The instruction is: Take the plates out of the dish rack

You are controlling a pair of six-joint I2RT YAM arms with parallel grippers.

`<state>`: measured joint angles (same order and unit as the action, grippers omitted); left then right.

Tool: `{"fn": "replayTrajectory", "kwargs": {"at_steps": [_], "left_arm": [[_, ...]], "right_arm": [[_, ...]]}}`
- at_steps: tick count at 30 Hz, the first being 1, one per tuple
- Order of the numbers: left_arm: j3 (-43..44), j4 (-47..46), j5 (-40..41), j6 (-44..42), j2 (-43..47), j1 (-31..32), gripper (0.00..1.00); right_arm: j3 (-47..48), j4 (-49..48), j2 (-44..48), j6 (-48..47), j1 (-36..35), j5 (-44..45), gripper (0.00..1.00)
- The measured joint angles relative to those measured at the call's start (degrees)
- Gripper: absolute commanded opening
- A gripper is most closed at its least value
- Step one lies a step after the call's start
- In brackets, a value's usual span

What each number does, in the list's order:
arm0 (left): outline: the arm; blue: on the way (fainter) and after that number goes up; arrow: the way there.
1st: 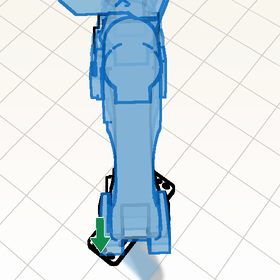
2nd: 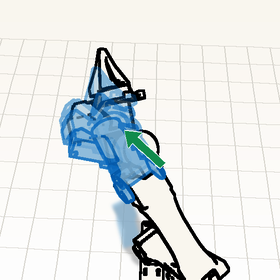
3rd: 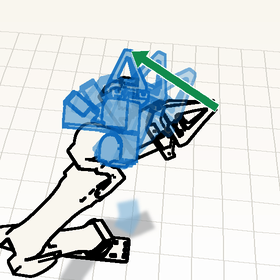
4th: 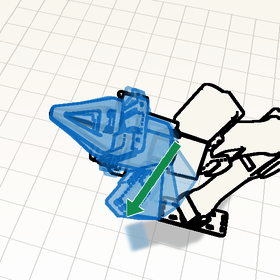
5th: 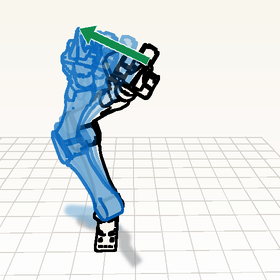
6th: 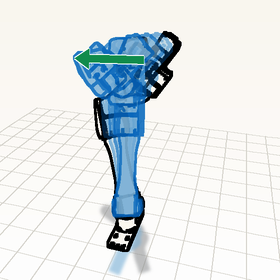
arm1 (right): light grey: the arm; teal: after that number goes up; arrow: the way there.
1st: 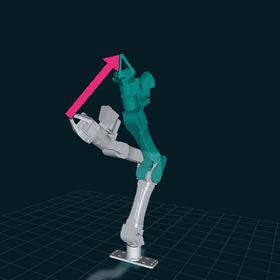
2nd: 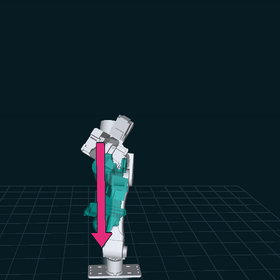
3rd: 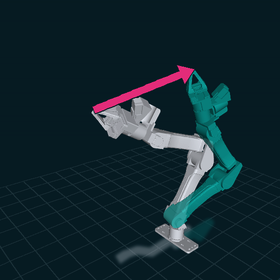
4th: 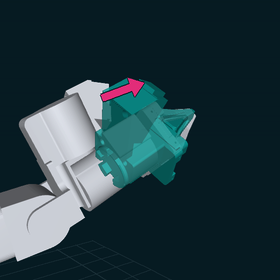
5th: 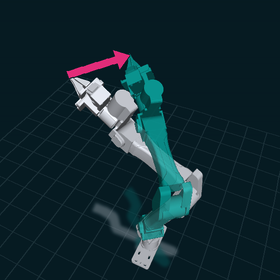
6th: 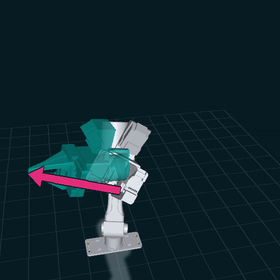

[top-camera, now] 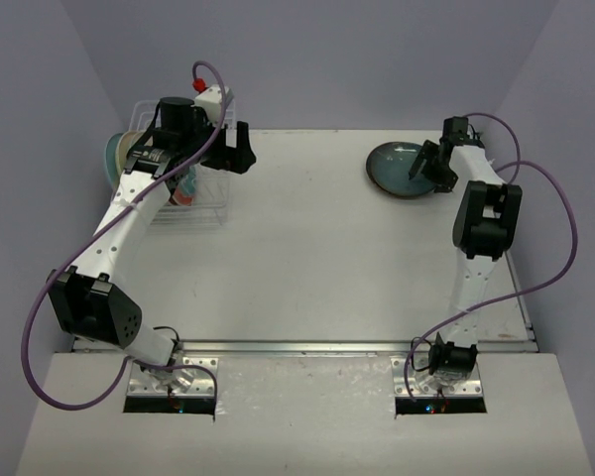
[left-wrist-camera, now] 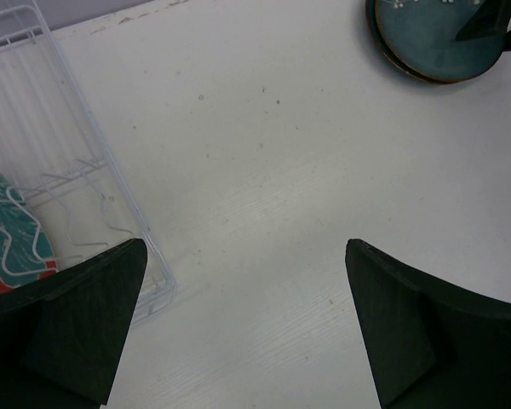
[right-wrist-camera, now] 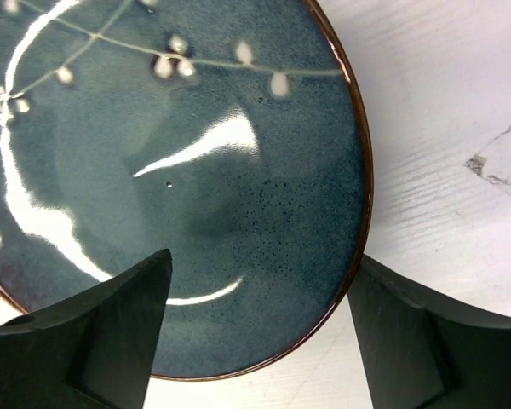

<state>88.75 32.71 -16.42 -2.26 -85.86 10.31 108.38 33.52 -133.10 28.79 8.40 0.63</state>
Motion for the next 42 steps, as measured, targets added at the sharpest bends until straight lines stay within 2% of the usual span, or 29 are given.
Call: {"fn": "replayTrajectory", "kwargs": {"at_steps": [7,9,22,27,31,42], "left_arm": [[0.0,0.1,3.5,-0.6,0.0,0.0,1.0],[0.0,0.0,5.4,-0.6,0.0,0.0,1.0],[0.3,-2.3,32.3,-2.2,-0.7,0.0,1.0],[3.6,-2.8,41.6,-5.1,-4.7,-0.2,0.73],[7.7,-2.0,46.1,-6.5,-9.4,-0.7,0.63],[18.2,1.1,51.6,-8.0,-22.5,-2.2,0.66]], "right_arm": [[0.5,0.0,-0.8,-1.7,-0.9,1.0,0.97],[0.5,0.0,-0.8,-2.2,-1.0,1.0,0.98],[3.1,1.0,0.7,-12.5,-4.4,3.9,0.99],[-3.5,-1.4,4.5,-16.1,-6.6,5.4,0.99],[-10.4,-3.1,11.4,-18.2,-6.6,5.6,0.99],[-20.0,-7.0,30.5,-20.0,-6.2,3.3,0.99]]}}
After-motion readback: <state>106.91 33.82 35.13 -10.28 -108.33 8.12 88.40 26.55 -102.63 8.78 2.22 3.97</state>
